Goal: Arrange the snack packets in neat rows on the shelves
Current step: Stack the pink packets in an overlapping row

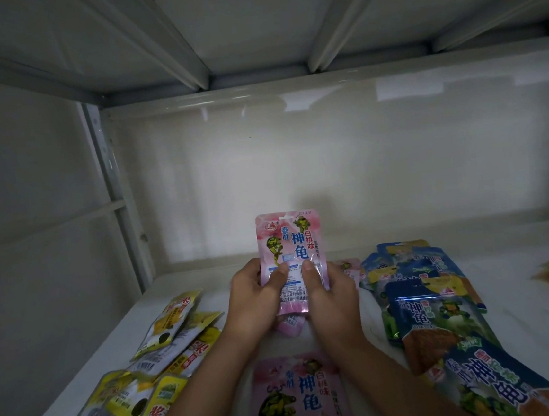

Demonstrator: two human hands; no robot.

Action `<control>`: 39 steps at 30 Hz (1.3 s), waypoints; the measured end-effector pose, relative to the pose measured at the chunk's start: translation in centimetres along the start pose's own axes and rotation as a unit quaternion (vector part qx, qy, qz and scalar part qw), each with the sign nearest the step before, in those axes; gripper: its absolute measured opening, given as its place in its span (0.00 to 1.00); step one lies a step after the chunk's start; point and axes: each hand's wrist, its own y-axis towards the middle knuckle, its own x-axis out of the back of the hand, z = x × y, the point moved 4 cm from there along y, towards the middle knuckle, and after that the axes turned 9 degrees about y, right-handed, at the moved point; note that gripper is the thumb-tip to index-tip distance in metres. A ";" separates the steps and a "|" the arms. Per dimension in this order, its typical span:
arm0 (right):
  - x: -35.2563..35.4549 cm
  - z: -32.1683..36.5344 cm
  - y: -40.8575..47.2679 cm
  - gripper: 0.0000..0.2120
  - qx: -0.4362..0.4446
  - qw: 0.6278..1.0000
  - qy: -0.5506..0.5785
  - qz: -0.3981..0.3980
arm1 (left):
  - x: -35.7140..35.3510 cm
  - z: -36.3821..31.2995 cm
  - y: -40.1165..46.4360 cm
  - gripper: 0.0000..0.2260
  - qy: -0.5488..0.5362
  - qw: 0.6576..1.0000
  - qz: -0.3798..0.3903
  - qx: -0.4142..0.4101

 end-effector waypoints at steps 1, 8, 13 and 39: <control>0.0 0.0 0.0 0.07 -0.007 1.000 0.003 0.003 | 0.1 -0.1 0.0 0.06 0.004 1.000 0.002 0.003; -0.1 -0.3 0.0 0.13 -0.024 0.999 -0.019 0.014 | 0.2 0.1 0.1 0.05 0.004 1.000 -0.005 0.018; -0.4 -0.4 0.0 0.06 -0.026 0.999 -0.003 0.017 | 0.6 -0.1 0.3 0.07 0.020 1.000 -0.018 0.014; -0.9 -0.1 -0.4 0.20 -0.041 0.998 0.034 0.021 | 0.2 -1.2 -0.5 0.08 0.214 0.964 -0.075 -0.140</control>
